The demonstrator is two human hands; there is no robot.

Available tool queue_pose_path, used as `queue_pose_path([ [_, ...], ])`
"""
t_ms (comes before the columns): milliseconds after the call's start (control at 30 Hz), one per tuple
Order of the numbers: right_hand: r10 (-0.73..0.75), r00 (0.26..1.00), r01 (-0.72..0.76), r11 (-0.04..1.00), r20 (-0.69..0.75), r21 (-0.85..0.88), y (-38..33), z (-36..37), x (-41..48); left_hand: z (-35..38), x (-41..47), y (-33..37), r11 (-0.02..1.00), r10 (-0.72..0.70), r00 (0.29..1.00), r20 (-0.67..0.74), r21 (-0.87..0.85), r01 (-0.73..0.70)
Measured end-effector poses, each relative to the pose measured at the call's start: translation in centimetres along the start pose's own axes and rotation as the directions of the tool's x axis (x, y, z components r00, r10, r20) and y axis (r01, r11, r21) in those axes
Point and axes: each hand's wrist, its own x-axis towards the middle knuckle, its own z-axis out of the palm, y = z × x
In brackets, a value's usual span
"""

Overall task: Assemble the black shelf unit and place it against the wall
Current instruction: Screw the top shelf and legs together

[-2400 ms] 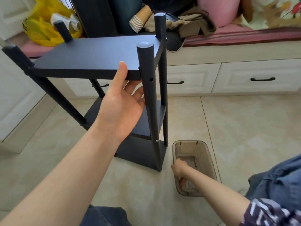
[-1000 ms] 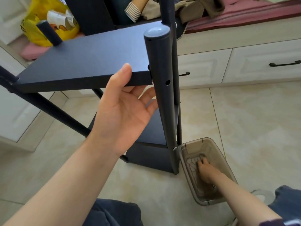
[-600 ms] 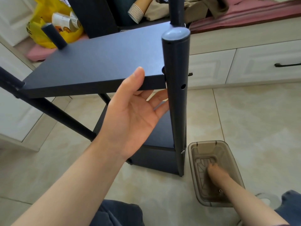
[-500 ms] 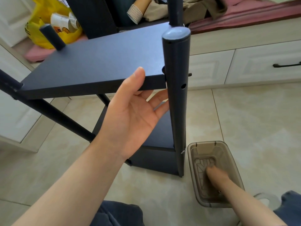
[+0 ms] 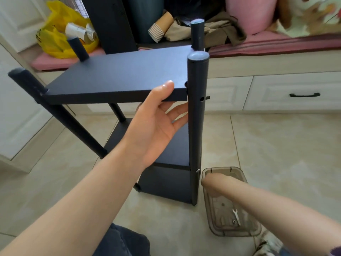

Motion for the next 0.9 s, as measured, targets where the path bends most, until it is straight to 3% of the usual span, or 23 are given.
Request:
queue_pose_path([
  [133,-0.23,0.97,0.22,0.968,-0.076,-0.119,-0.4,-4.4,-6.3,0.3,-0.2,0.1,1.0,0.016,1.0,-0.024,0.025,-0.015],
  [233,-0.402,0.89,0.386,0.916,-0.216,-0.11,0.2,-7.0,-12.1,0.5,-0.4,0.2,0.999,0.021,0.999,-0.029,0.043,-0.02],
  [333,-0.46,0.792,0.481,0.875,-0.401,-0.052,0.8,-8.9,-17.3,0.6,-0.5,0.2,0.998,0.03,0.999,-0.022,0.05,-0.029],
  [467,-0.359,0.634,0.583,0.804,-0.685,0.117,0.9,-10.0,-21.4,0.7,-0.7,0.2,0.994,0.063,0.998,-0.033,0.09,-0.059],
  [600,-0.14,0.292,0.698,0.707,-0.946,0.111,0.2,-11.8,-23.0,0.7,-0.9,0.0,0.988,0.08,0.996,-0.033,0.135,-0.075],
  [667,-0.021,0.175,0.74,0.662,-0.984,0.117,0.1,-12.7,-23.5,0.9,-1.1,0.0,0.983,0.074,0.997,-0.035,0.171,-0.067],
  [767,0.023,0.086,0.712,0.698,-0.996,0.078,0.5,-13.1,-24.0,0.9,-1.2,0.1,0.985,0.067,0.996,-0.054,0.165,-0.057],
  [900,0.034,0.058,0.708,0.703,-0.998,0.066,0.9,-12.7,-24.0,0.9,-0.9,0.0,0.982,0.087,0.993,-0.082,0.175,-0.071],
])
